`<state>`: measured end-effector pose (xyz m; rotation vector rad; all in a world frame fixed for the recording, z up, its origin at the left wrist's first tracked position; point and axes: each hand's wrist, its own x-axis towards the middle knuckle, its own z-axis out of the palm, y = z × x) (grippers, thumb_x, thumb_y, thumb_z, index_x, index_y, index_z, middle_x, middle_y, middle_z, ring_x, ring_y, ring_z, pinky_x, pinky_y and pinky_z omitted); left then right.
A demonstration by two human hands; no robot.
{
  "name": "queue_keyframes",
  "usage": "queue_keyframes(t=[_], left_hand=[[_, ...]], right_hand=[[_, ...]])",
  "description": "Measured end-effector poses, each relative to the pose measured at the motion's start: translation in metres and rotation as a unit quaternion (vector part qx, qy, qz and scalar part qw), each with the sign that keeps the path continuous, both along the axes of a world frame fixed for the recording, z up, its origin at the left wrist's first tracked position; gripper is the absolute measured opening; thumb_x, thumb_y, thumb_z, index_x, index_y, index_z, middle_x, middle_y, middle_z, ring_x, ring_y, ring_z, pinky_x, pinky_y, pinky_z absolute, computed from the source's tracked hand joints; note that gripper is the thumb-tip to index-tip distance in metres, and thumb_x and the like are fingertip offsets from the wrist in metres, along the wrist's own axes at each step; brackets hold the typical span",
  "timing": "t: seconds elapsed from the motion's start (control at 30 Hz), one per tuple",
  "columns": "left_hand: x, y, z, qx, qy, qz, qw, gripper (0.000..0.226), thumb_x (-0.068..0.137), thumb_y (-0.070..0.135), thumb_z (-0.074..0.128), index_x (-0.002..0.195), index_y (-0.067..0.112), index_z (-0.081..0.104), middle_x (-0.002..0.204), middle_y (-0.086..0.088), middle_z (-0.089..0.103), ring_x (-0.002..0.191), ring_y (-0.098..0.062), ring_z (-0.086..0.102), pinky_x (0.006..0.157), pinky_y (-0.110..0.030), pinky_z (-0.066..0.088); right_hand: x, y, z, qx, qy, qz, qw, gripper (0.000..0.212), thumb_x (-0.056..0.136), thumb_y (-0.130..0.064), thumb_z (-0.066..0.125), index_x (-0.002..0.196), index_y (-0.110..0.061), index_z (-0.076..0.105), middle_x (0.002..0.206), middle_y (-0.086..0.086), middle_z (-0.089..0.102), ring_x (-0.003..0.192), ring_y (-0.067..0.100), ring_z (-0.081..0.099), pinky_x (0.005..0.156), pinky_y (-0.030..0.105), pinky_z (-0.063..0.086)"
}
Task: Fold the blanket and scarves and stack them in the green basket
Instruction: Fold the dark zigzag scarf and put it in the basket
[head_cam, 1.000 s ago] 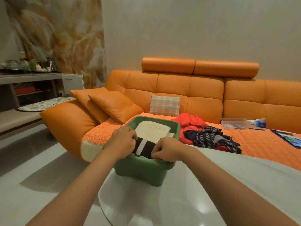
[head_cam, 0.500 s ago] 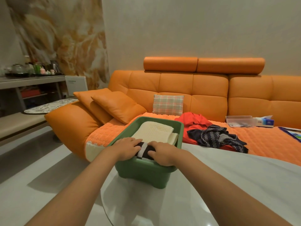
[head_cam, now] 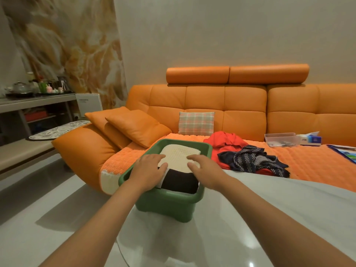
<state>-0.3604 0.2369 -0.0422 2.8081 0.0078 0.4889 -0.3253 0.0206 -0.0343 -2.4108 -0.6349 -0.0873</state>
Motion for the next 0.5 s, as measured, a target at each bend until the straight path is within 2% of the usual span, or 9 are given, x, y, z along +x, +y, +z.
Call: queue_keyframes(t=[0.13,0.27,0.4,0.5], left_hand=[[0.015,-0.059,0.025,-0.053,-0.023,-0.067,0.996,0.037,0.102,0.041,0.04,0.132,0.03,0.057,0.139,0.008,0.054,0.13,-0.016,0.043,0.11,-0.04,0.033],[0.049,-0.134,0.038,-0.07,-0.027,-0.112,0.991,0.033,0.099,0.038,0.043,0.121,0.03,0.065,0.125,0.006,0.062,0.118,-0.017,0.052,0.1,-0.039,0.043],[0.093,-0.207,0.03,-0.075,0.019,-0.138,0.987,0.031,0.096,0.033,0.046,0.116,0.022,0.067,0.118,-0.001,0.066,0.107,-0.025,0.06,0.092,-0.041,0.05],[0.133,-0.247,0.01,-0.067,0.047,-0.153,0.985,0.03,0.093,0.028,0.049,0.115,0.017,0.066,0.117,-0.007,0.067,0.107,-0.03,0.06,0.09,-0.042,0.05]], right_hand=[[0.018,-0.054,0.004,0.023,0.006,-0.05,0.998,0.037,0.101,-0.033,0.048,0.136,-0.025,0.058,0.138,-0.003,0.058,0.124,0.018,0.056,0.104,0.035,0.044],[0.036,-0.109,-0.003,0.0,0.006,-0.085,0.996,0.039,0.098,-0.028,0.051,0.137,-0.024,0.057,0.14,-0.003,0.057,0.124,0.018,0.056,0.105,0.034,0.043],[0.063,-0.167,-0.021,-0.043,0.026,-0.117,0.992,0.043,0.097,-0.023,0.052,0.14,-0.022,0.054,0.142,0.003,0.055,0.126,0.022,0.054,0.105,0.036,0.044],[0.096,-0.207,-0.039,-0.075,0.035,-0.143,0.986,0.045,0.096,-0.021,0.052,0.141,-0.021,0.053,0.144,0.004,0.053,0.127,0.024,0.053,0.106,0.039,0.044]])
